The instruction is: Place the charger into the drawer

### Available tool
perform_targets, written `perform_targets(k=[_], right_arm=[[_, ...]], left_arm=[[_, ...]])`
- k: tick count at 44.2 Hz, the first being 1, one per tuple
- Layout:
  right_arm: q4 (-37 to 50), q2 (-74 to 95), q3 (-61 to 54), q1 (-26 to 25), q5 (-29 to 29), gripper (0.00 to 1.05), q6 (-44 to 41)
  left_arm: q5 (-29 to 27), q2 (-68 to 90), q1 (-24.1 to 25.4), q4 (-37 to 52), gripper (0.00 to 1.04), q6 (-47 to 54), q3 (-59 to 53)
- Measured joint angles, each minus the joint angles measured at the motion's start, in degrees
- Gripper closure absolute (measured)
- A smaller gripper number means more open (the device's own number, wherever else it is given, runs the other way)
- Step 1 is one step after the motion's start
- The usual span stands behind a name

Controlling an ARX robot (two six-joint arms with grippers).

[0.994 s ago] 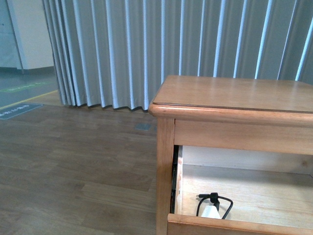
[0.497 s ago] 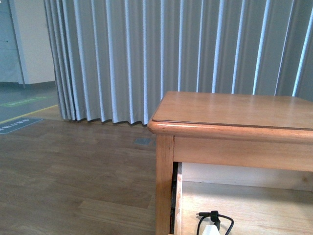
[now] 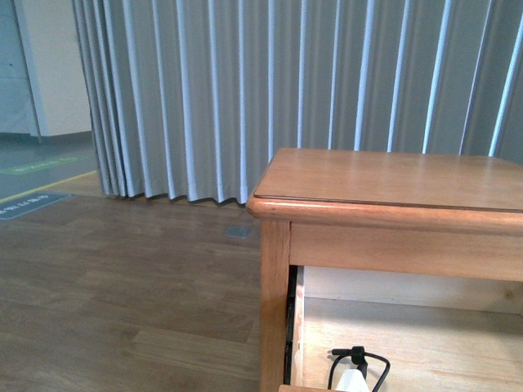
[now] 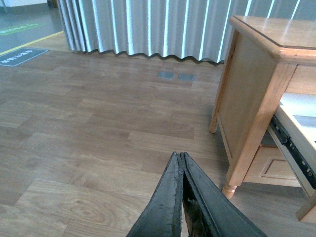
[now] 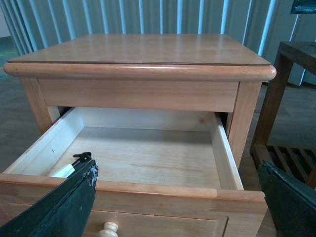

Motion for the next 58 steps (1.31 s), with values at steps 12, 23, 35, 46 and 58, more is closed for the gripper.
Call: perform_targets(k=[12,23,35,46,58], right_arm=[[0.0,0.0,0.0,0.0,0.0,0.08,0.0],[0.0,0.0,0.0,0.0,0.0,0.08,0.0],[7.0,16.5,0.0,4.4,11.6,0.08,-15.8],[17.6,44.3,1.7,4.9,7.5,0.08,-16.4],[34.2,73.2,9.1,7.6,6.9,0.08,-14.7]], left_arm=[[0.1,-4.8,0.0,-0.9,1.01,0.0,-2.0],[0.1,-4.9,0.0,-0.9,1.01,0.1,-2.0],[0.1,-4.9,0.0,-0.9,0.49,0.0,-2.0],[0.1,-4.9,0.0,-0.9,0.05,0.1,-2.0],[0.1,-4.9,0.0,-0.9,0.06,0.2,-2.0]])
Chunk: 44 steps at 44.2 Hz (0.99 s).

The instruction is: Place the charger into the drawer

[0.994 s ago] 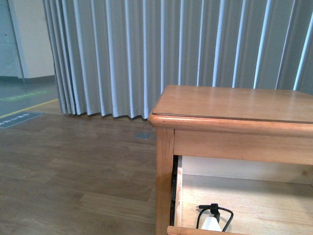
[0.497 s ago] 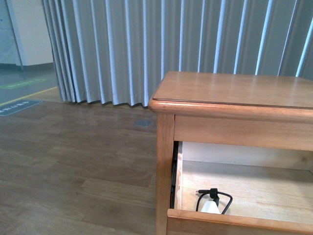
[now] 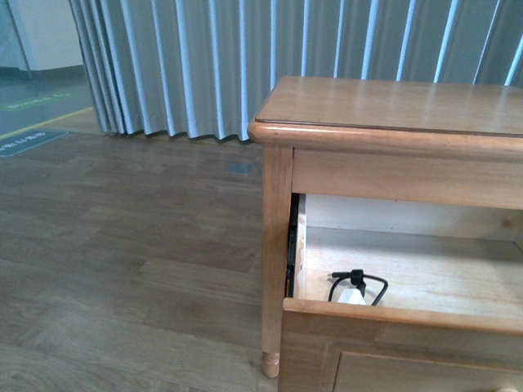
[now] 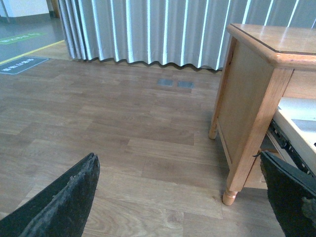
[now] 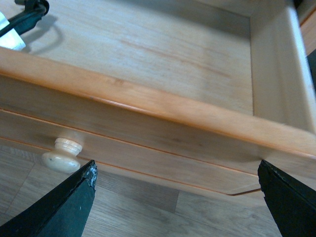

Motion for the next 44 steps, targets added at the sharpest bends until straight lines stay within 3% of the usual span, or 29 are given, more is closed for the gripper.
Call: perform_targets(k=[15,44], right_arm=[[12.0,24.2,14.4,4.9,4.8,0.08,4.3],[18.3,44.5,39.3,11.4,15.2,0.08,7.1]], left_arm=[[0.0,0.0,0.0,0.0,0.06,0.0,0.0],[0.0,0.0,0.0,0.0,0.06,0.0,0.0]])
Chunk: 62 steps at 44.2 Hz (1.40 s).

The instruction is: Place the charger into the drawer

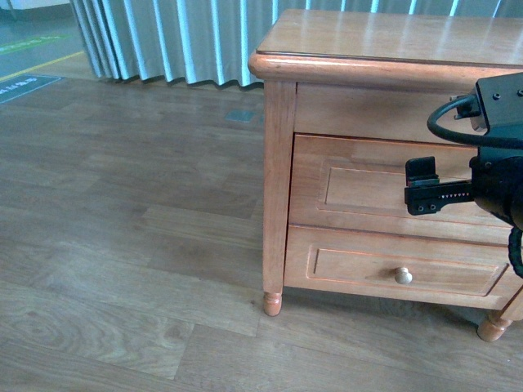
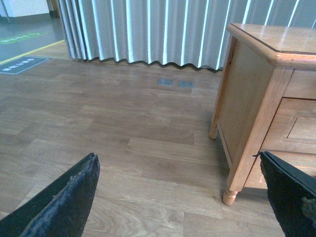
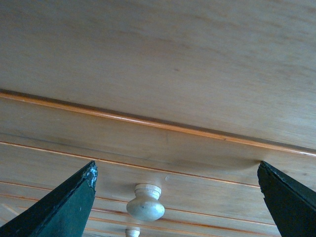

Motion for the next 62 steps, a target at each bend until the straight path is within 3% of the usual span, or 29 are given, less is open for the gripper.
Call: perform_targets(k=[6,13,22,30,40,41,44,50,60,62], right_arm=[[-0.2,1.3,1.1,0.2,1.6,0.08,0.6],[0.6,-2.4,-1.8,-0.2,-0.3,0.08,1.1],[-1.8,-22.7,-17.8,-1.9,-2.6,0.08,3.6],[-14.2,-47.9,-31.3,-6.0,-3.5,0.08,7.2],[-16.3,-59.4,-33.7,-6.9,-4.4,0.1,7.9],[-11.3,-58.5,-35.3,-7.2,-7.9,0.16,7.7],[-6.0,-59.4,-38.3,-7.4,-10.5,0.3,7.6],[-6.8,-63.8,-40.7,-7.4,-10.7,0.52,7.6],[-11.8,-72.9,-45.0,-7.4,-10.8,0.99,7.6],[-10.0,-73.5,-46.4,-7.4,-10.7,1.03,7.4]], left_arm=[[0.0,0.0,0.0,0.0,0.06,0.0,0.0],[0.0,0.0,0.0,0.0,0.06,0.0,0.0],[0.0,0.0,0.0,0.0,0.06,0.0,0.0],[0.0,0.0,0.0,0.0,0.06,0.0,0.0],[0.0,0.0,0.0,0.0,0.06,0.0,0.0],[0.0,0.0,0.0,0.0,0.06,0.0,0.0],[0.0,0.0,0.0,0.0,0.06,0.0,0.0],[0.0,0.0,0.0,0.0,0.06,0.0,0.0],[0.0,0.0,0.0,0.0,0.06,0.0,0.0],[0.0,0.0,0.0,0.0,0.06,0.0,0.0]])
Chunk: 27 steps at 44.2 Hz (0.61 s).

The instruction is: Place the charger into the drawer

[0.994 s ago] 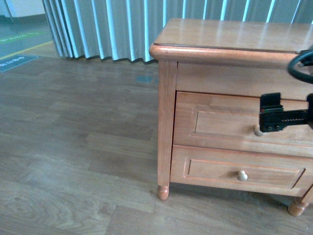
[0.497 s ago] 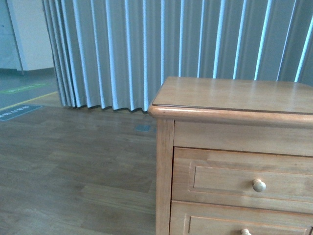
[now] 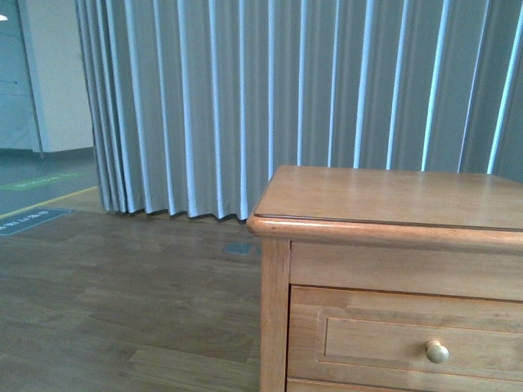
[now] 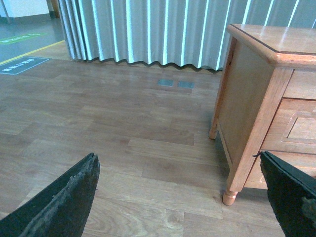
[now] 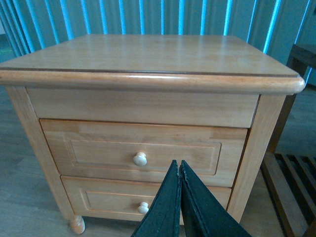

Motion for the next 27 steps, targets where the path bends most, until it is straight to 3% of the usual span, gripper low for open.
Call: perform_targets(k=[27], right_arm=[[-19.5,-21.4,-2.0,0.0,0.0,1.03,0.0]], left_arm=[[0.0,0.0,0.0,0.0,0.06,0.0,0.0]])
